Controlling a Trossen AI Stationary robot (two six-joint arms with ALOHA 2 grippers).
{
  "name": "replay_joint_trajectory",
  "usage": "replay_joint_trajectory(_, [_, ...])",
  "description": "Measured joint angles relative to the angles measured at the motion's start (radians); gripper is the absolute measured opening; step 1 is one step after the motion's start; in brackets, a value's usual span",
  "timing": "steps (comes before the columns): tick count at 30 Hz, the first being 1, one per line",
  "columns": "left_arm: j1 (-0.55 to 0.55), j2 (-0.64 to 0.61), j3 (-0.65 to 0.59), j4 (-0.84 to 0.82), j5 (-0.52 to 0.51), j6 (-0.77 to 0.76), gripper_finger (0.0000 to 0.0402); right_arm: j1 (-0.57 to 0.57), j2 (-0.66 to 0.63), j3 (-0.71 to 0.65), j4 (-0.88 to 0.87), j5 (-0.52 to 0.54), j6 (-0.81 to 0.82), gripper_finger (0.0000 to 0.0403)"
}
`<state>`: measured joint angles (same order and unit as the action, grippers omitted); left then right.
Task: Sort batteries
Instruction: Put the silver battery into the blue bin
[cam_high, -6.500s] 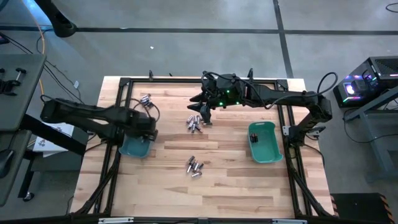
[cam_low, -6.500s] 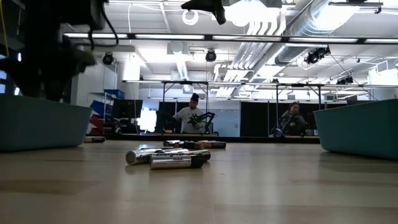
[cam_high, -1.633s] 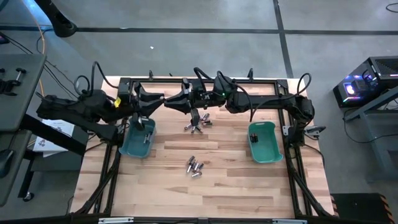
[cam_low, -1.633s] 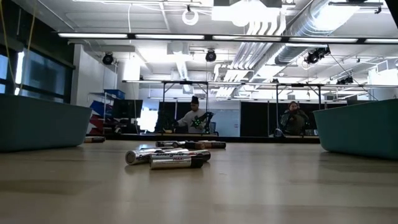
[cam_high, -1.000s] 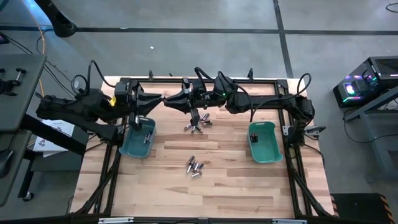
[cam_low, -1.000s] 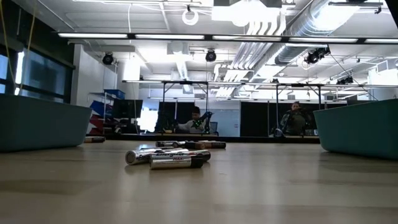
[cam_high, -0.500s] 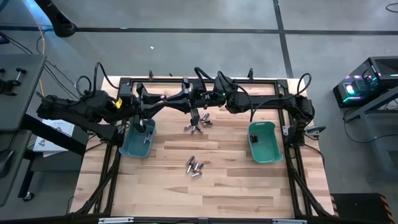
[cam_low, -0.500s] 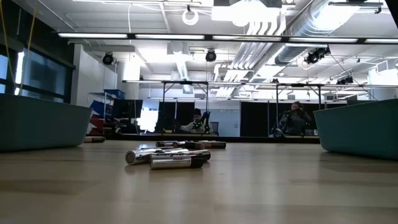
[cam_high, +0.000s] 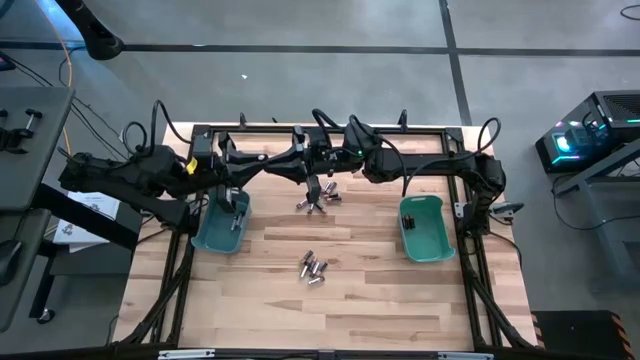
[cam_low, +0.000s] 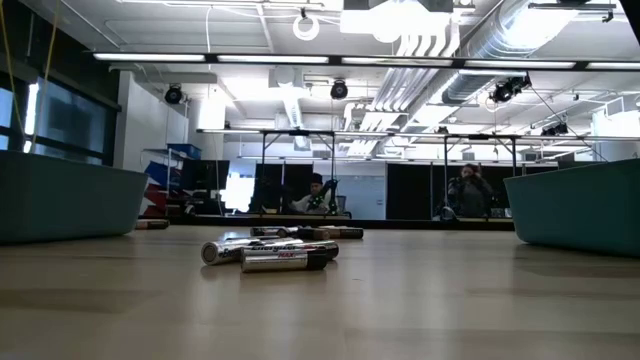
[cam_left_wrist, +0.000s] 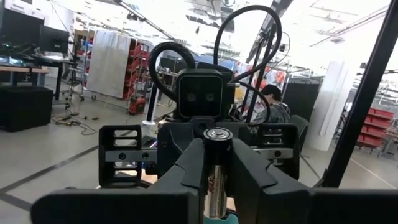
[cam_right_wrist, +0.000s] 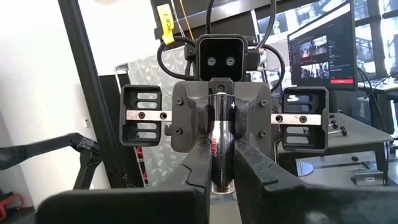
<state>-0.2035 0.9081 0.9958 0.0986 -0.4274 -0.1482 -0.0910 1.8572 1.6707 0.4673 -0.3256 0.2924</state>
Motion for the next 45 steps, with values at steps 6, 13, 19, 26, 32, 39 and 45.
replay_joint_trajectory(6, [0.0, 0.003, 0.045, -0.108, -0.004, -0.004, 0.0035, 0.001, 0.0, 0.002, -0.072, 0.031, 0.004, 0.0095])
replay_joint_trajectory(13, [0.001, 0.002, 0.151, -0.4, -0.044, -0.118, 0.0035, -0.042, -0.004, 0.002, -0.199, 0.02, 0.006, 0.0189])
replay_joint_trajectory(19, [-0.001, 0.0, 0.237, -0.74, -0.052, -0.37, 0.0035, -0.111, -0.063, 0.001, -0.464, 0.04, 0.006, 0.0216])
replay_joint_trajectory(26, [-0.001, 0.004, 0.213, -1.321, 0.034, -0.926, 0.0035, -0.149, -0.109, 0.001, -0.628, 0.038, -0.029, 0.0215])
replay_joint_trajectory(32, [-0.001, -0.009, 0.015, -1.47, 0.231, -1.208, 0.0035, -0.144, -0.107, 0.001, -0.614, 0.042, -0.039, 0.0215])
replay_joint_trajectory(39, [0.0, -0.022, -0.241, -1.354, 0.349, -1.331, 0.0035, -0.135, -0.105, 0.0, -0.613, 0.064, -0.039, 0.0215])
replay_joint_trajectory(45, [0.035, 0.011, -0.269, -1.343, 0.305, -1.384, 0.004, -0.135, -0.105, 0.0, -0.613, 0.065, -0.039, 0.0215])
